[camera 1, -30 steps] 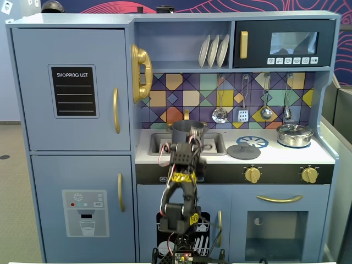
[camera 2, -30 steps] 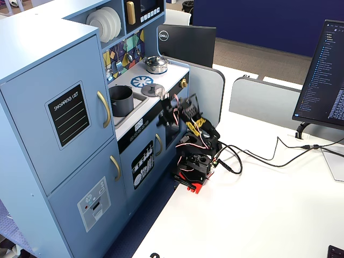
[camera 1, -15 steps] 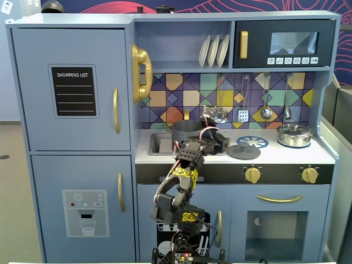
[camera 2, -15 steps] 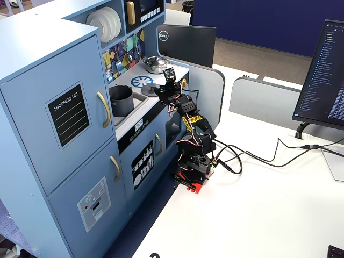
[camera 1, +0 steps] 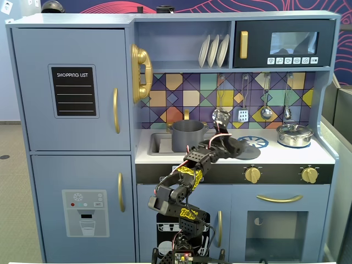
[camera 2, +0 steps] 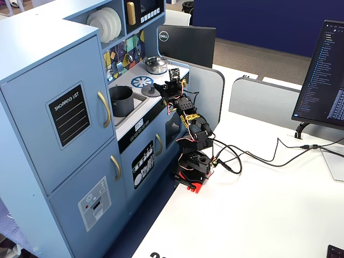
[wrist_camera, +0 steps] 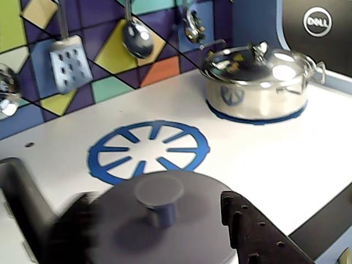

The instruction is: Pick up the lid from the counter and put it on the gray recipient

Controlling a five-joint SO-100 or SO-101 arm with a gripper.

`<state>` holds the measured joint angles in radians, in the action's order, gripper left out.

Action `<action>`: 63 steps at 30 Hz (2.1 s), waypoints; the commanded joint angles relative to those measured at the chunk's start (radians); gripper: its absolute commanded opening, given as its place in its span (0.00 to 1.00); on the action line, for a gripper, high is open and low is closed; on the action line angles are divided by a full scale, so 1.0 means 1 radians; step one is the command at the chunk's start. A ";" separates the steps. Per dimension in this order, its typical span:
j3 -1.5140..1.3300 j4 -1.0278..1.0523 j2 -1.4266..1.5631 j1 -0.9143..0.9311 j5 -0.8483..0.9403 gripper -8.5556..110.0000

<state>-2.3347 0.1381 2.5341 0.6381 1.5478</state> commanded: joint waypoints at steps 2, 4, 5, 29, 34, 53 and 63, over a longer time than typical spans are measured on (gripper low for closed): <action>-0.037 -0.218 -0.063 0.003 0.015 0.35; -0.041 -0.267 -0.100 -0.002 0.028 0.34; -0.041 -0.285 -0.120 -0.005 0.035 0.34; 0.144 -0.469 -0.512 -0.028 0.038 0.29; 0.196 -0.466 -0.568 -0.029 0.029 0.28; 0.245 -0.420 -0.681 -0.060 0.040 0.07; 0.281 -0.426 -0.655 -0.081 0.060 0.07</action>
<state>-2.1292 -0.2915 1.8515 0.5752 1.5831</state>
